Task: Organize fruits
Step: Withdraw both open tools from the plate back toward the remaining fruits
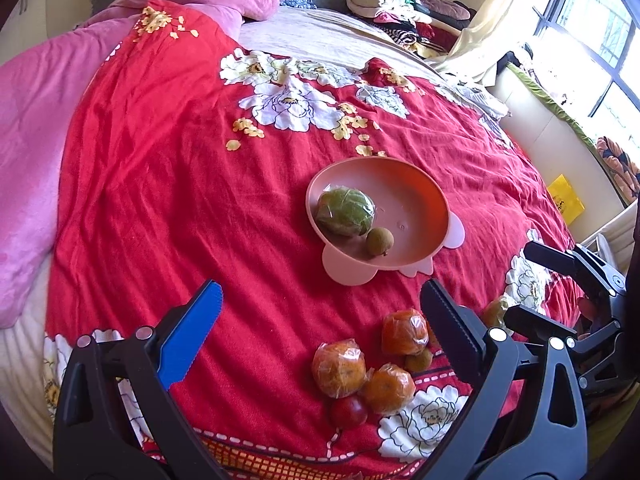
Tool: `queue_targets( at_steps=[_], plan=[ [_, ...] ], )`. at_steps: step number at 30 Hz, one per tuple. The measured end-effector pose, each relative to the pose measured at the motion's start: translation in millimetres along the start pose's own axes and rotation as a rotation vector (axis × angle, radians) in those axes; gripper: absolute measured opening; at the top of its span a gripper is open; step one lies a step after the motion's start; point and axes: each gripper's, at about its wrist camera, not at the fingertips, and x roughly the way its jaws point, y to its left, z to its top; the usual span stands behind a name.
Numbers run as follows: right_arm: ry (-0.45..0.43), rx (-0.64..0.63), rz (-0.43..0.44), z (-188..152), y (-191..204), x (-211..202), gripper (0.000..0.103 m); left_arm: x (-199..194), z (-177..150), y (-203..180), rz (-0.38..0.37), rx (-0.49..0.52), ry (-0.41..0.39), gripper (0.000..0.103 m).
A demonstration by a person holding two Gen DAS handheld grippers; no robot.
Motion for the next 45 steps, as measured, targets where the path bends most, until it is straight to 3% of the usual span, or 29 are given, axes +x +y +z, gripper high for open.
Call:
queue_targets(
  at_steps=[25,42,45],
  plan=[
    [0.060,0.005,0.009,-33,13,0,0.087,4,-44,-5,0.007,0.029,0.081,0.093],
    [0.123,0.018,0.035,-51,20,8,0.087,13,-60,-9,-0.042,0.025,0.141,0.093],
    [0.131,0.027,0.039,-54,20,11,0.087,16,-61,-9,-0.051,0.019,0.148,0.089]
  ],
)
